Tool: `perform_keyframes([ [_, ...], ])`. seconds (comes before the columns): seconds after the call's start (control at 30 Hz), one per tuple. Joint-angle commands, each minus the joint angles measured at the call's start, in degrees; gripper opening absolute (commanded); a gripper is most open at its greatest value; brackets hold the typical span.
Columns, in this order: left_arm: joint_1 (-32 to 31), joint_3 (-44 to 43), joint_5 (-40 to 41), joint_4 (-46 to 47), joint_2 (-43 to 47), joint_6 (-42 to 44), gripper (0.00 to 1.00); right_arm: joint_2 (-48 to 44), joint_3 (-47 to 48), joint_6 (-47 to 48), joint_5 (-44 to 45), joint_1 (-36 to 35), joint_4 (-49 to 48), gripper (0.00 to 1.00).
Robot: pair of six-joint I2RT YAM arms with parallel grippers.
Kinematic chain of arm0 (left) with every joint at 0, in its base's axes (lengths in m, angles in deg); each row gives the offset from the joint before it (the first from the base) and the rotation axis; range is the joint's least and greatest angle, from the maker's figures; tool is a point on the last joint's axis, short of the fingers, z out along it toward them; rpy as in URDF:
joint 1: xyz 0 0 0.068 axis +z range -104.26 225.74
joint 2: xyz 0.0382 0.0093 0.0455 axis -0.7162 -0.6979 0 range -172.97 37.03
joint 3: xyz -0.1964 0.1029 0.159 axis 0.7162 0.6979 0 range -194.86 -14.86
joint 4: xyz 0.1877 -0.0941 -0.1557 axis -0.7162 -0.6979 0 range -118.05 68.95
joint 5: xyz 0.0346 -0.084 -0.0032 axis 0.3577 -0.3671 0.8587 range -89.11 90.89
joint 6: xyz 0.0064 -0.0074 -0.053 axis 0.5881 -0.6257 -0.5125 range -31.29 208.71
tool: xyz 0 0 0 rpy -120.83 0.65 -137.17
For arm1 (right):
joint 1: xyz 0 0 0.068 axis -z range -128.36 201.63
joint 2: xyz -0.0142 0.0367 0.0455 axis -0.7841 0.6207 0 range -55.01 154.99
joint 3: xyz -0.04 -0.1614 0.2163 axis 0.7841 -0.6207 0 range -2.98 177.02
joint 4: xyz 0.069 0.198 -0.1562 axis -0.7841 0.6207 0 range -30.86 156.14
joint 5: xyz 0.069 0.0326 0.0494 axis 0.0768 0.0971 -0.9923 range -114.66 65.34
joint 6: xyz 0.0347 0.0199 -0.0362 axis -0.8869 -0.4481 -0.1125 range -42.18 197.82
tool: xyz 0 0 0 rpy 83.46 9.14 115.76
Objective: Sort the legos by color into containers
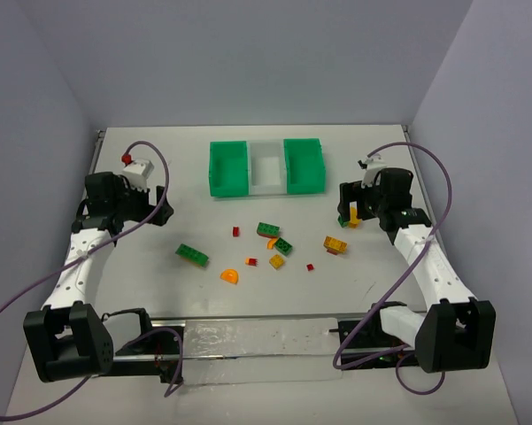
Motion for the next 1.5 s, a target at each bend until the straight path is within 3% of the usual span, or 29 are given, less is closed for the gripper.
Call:
perform_keyframes([
  [0.0, 0.33, -3.94, -5.80, -2.78, 0.21, 6.15, 0.99, 0.75, 2.99, 0.62, -1.31, 0.29, 0.02, 1.00],
  [0.23, -0.12, -12.80, -12.65, -17.04, -5.13, 24.59, 0.99, 2.31, 3.65, 1.04, -2.83, 0.38, 1.05, 1.00],
  [0.33, -1.24, -15.86, -14.52, -25.03, -6.04, 38.23, 0.97, 2.51, 3.65, 1.06, -3.33, 0.38, 1.24, 1.00],
  [0.37, -2.20, -17.16, -15.18, -30.35, -6.44, 46.87, 0.95, 2.83, 3.73, 1.14, -3.73, 0.38, 1.49, 1.00],
  [0.5, -5.81, -17.94, -15.23, -38.37, -6.84, 62.85, 0.90, 3.90, 3.87, 1.32, -4.67, 0.44, 1.73, 1.00],
  [0.53, -7.32, -17.31, -14.95, -40.69, -6.82, 70.14, 0.90, 4.32, 4.20, 1.34, -4.92, 0.38, 2.06, 1.00],
  [0.67, -11.76, -14.66, -12.63, -44.67, -8.89, 80.13, 0.89, 5.55, 4.60, 1.82, -5.51, 0.38, 2.88, 1.00],
  [0.8, -14.05, -14.65, -12.43, -48.79, -13.39, 85.87, 0.86, 6.45, 4.66, 2.50, -6.27, 0.38, 3.65, 1.00],
  [1.07, -17.59, -11.87, -10.34, -44.66, -17.60, 88.36, 0.75, 7.75, 4.91, 3.14, -6.53, 0.38, 4.44, 1.00],
  [1.23, -18.70, -9.43, -8.30, -41.35, -19.01, 87.42, 0.67, 8.31, 4.92, 3.30, -6.24, 0.38, 4.50, 1.00],
  [1.47, -20.06, -4.72, -5.33, -32.08, -19.39, 82.34, 0.64, 9.45, 5.23, 3.35, -6.41, 0.38, 4.59, 1.00],
])
